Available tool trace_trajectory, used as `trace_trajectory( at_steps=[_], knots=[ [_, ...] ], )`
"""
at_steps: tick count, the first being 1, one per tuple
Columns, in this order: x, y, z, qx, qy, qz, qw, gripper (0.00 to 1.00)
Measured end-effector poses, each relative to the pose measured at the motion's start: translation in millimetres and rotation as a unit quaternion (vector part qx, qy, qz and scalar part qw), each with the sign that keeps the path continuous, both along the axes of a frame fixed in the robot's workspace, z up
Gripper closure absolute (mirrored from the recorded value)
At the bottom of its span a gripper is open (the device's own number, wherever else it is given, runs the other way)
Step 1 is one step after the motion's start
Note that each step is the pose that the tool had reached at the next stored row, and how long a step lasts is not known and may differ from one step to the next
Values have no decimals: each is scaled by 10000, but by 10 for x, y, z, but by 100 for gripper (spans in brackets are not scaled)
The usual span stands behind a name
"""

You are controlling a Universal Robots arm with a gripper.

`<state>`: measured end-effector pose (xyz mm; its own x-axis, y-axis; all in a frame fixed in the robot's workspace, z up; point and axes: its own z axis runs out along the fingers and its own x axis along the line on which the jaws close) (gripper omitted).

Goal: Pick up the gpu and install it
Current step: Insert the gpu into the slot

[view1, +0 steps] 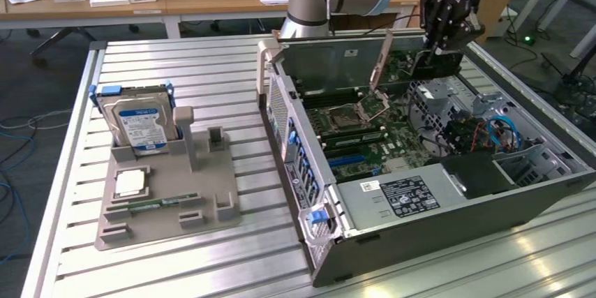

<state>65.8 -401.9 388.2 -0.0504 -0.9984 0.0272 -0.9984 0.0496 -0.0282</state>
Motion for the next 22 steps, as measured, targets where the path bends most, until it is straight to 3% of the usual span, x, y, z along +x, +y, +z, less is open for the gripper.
trace_trajectory(
  at_steps=[7, 14, 22],
  knots=[
    [-138, -10, -2, 7, -2, 0, 10000, 74],
    [-187, -140, -12, 27, -2, -1, 10000, 74],
    [-258, -151, -65, 25, -2, 0, 10000, 74]
  ],
)
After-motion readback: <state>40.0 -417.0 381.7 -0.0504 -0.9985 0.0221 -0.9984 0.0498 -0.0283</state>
